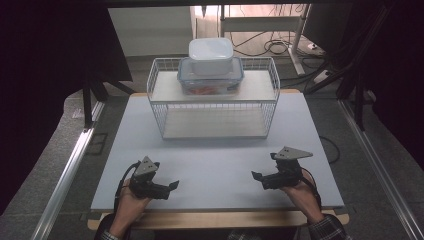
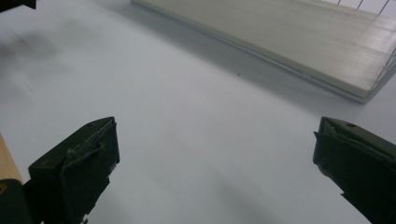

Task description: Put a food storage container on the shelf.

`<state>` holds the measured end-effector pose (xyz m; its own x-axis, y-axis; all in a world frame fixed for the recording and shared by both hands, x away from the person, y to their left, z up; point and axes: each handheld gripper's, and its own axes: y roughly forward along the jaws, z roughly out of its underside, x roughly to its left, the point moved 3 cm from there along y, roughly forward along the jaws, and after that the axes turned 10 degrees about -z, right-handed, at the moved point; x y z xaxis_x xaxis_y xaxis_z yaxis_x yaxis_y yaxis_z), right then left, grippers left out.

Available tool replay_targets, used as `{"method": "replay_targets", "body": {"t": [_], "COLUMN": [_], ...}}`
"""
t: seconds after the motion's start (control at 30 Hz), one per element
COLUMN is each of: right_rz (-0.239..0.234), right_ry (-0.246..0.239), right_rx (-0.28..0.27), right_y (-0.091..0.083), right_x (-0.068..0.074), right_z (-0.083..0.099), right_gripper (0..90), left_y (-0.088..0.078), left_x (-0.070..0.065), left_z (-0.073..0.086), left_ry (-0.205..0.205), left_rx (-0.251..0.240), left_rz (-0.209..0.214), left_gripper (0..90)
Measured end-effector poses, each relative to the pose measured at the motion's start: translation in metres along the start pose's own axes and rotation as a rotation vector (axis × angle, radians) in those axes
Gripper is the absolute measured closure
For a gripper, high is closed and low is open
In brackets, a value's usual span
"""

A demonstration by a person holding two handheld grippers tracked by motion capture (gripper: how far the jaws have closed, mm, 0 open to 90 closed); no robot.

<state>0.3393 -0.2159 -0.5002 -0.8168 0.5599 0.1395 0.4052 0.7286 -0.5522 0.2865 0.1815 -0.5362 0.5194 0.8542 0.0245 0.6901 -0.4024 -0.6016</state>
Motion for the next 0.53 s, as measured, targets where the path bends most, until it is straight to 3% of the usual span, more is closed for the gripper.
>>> {"method": "replay_targets", "body": {"t": [0.27,0.37,0.53], "right_rz": [0.014,0.009,0.021], "right_ry": [-0.014,-0.007,-0.025], "right_rx": [0.062,0.096,0.112], "right_y": [0.005,0.011,0.013], "right_x": [-0.003,-0.003,-0.002], "right_z": [0.013,0.018,0.019], "right_gripper": [0.7,0.7,0.6], "left_y": [0.01,0.013,0.013], "left_x": [0.0,0.003,0.003], "left_z": [0.009,0.012,0.011], "left_ry": [0.017,-0.002,0.003], "left_rx": [0.064,0.088,0.08], "left_rz": [-0.007,0.0,0.001], "left_gripper": [0.4,0.4,0.4]}}
